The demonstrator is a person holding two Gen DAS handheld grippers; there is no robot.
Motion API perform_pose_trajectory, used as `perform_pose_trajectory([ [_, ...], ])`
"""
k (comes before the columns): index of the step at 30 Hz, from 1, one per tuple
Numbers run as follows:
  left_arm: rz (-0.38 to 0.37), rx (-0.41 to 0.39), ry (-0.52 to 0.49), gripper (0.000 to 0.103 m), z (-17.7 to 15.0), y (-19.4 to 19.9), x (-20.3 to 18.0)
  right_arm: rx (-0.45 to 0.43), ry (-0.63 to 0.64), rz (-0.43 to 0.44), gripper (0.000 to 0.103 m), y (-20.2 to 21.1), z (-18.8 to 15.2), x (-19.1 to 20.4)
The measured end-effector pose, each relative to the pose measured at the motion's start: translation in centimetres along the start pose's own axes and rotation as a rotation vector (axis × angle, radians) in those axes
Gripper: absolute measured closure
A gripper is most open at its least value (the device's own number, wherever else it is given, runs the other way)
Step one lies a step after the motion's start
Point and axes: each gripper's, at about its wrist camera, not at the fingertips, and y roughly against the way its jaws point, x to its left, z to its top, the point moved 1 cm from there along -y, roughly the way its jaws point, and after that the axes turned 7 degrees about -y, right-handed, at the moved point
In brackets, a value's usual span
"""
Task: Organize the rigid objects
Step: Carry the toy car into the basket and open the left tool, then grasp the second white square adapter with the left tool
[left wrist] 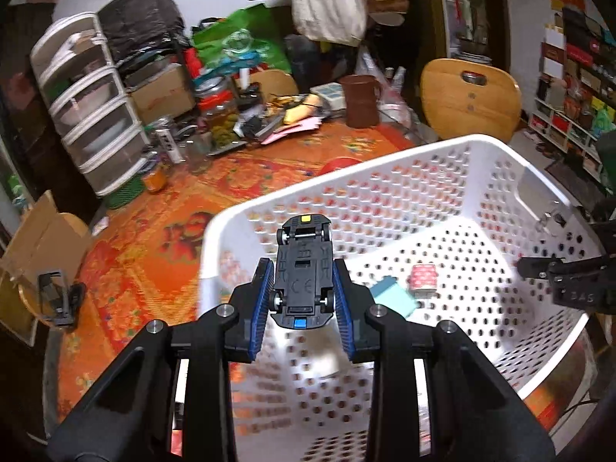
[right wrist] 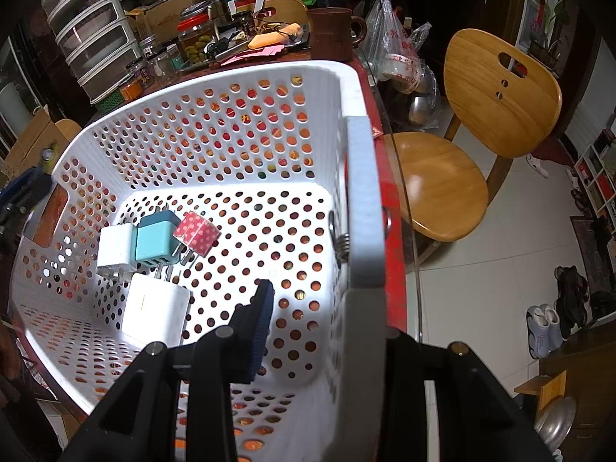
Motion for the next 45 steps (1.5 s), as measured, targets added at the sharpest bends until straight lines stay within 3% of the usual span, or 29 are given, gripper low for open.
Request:
perform_pose_trajectory([
  [8, -0.028, 0.042, -0.042, 0.073, -0.1, -2.0, -2.4, 0.000, 0.001, 0.000, 0.067, 0.0, 0.0, 0.0],
  [9, -0.026, 0.045, -0.044, 0.064, -0.2, -2.1, -2.5, 0.000, 0.001, 0.000, 0.067, 0.0, 0.0, 0.0],
  [10, -0.020, 0.042, -0.045, 0.044, -0.3, -2.1, -2.5, 0.000, 0.001, 0.000, 0.067, 0.0, 0.0, 0.0],
  [12, 0.000, 0.011, -0.045, 0.020, -0.4, -1.5, -2.2, 0.000, 0.001, 0.000, 0.067, 0.0, 0.1, 0.0],
  [15, 0.013, -0.032, -0.032, 0.018, -0.6, 0.0, -1.3, 0.000, 0.000, 0.000, 0.067, 0.0, 0.0, -0.1],
  [21, 0.044, -0.061, 0.040, 0.016, -3.2, 3.3, 3.7, 0.000, 0.002, 0.001, 0.067, 0.0, 0.0, -0.1],
  [27, 0.164, -0.014, 0.185, 0.001, -10.7, 4.8, 12.2, 0.000, 0.002, 0.001, 0.067, 0.0, 0.0, 0.0],
  [31, 0.139, 0.117, 0.286, 0.001, -17.2, 1.2, 16.9, 0.001, 0.000, 0.002, 0.067, 0.0, -0.1, 0.1],
  [35, 0.123, 0.188, 0.279, 0.001, -20.7, -1.3, 17.7, -0.001, 0.001, 0.006, 0.067, 0.1, -0.2, 0.1],
  [39, 0.091, 0.214, 0.255, 0.005, -22.0, -3.2, 17.2, 0.000, -0.001, 0.006, 0.067, 0.1, -0.3, 0.1],
  [42, 0.112, 0.224, 0.241, 0.019, -22.1, -4.2, 16.7, 0.000, -0.001, 0.006, 0.067, 0.1, -0.2, 0.1],
  [45, 0.092, 0.227, 0.262, 0.020, -21.7, -5.0, 17.3, 0.000, -0.001, 0.007, 0.067, 0.1, -0.3, 0.1],
])
